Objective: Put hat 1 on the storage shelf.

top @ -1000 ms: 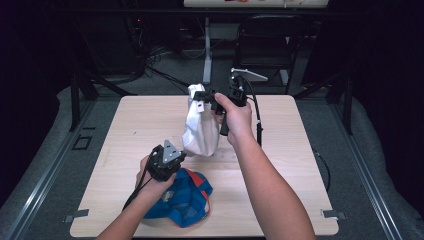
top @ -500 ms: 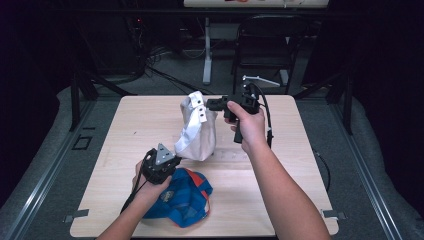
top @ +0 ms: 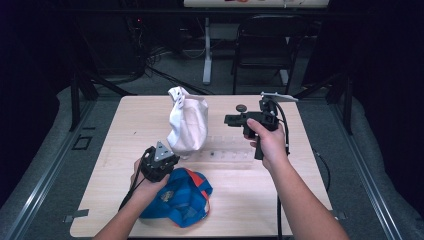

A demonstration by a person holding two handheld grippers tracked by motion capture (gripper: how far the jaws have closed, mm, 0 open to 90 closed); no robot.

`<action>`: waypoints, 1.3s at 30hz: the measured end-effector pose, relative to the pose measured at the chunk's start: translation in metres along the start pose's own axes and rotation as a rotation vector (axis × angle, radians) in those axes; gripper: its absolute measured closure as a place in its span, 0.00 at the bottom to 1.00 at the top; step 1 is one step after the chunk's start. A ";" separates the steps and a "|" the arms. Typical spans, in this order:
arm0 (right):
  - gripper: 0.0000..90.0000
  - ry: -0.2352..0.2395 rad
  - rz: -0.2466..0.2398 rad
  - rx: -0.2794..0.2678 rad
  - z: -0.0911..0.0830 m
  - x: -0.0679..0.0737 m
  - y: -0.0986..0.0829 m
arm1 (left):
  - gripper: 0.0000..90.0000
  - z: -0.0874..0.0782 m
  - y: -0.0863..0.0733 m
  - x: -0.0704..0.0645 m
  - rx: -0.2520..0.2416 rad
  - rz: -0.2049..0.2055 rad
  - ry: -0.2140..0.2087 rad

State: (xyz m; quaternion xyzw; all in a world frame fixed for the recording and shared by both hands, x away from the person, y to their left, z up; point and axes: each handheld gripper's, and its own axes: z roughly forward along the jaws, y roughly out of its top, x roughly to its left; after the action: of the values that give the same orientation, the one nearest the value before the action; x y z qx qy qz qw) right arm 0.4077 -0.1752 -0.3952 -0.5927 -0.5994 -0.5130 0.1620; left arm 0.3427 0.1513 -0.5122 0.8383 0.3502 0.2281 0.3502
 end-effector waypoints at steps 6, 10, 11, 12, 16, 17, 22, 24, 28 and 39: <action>0.75 -0.072 -0.051 0.033 -0.002 -0.018 -0.021 | 0.94 0.003 -0.006 -0.006 0.026 0.054 0.025; 0.72 -0.095 -0.078 0.054 -0.001 -0.031 -0.038 | 0.95 0.005 -0.010 -0.006 0.027 0.052 0.025; 0.71 -0.105 -0.081 0.052 0.000 -0.034 -0.043 | 0.94 0.005 -0.010 -0.006 0.028 0.051 0.022; 0.71 -0.113 -0.083 0.053 0.001 -0.037 -0.048 | 0.94 0.005 -0.010 -0.006 0.026 0.049 0.023; 0.68 -0.153 -0.118 0.068 0.005 -0.048 -0.066 | 0.94 0.003 -0.011 -0.007 0.019 0.043 0.030; 0.67 -0.166 -0.137 0.081 0.006 -0.050 -0.070 | 0.93 0.002 -0.012 -0.008 0.016 0.042 0.031; 0.64 -0.223 -0.235 0.091 0.012 -0.054 -0.092 | 0.84 -0.005 -0.018 -0.008 -0.009 0.011 0.024; 0.63 -0.229 -0.257 0.098 0.013 -0.055 -0.100 | 0.80 -0.009 -0.022 -0.008 -0.014 -0.002 0.026; 0.61 -0.255 -0.303 0.106 0.015 -0.061 -0.113 | 0.72 -0.016 -0.029 -0.005 -0.005 -0.006 0.028; 0.59 -0.258 -0.346 0.101 0.021 -0.069 -0.136 | 0.57 -0.044 -0.047 0.011 0.059 -0.064 0.020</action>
State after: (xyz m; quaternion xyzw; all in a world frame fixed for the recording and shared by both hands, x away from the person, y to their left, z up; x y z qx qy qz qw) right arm 0.3140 -0.1652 -0.5171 -0.5328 -0.7330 -0.4223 0.0228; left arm 0.3019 0.2018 -0.5167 0.8343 0.3868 0.2147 0.3290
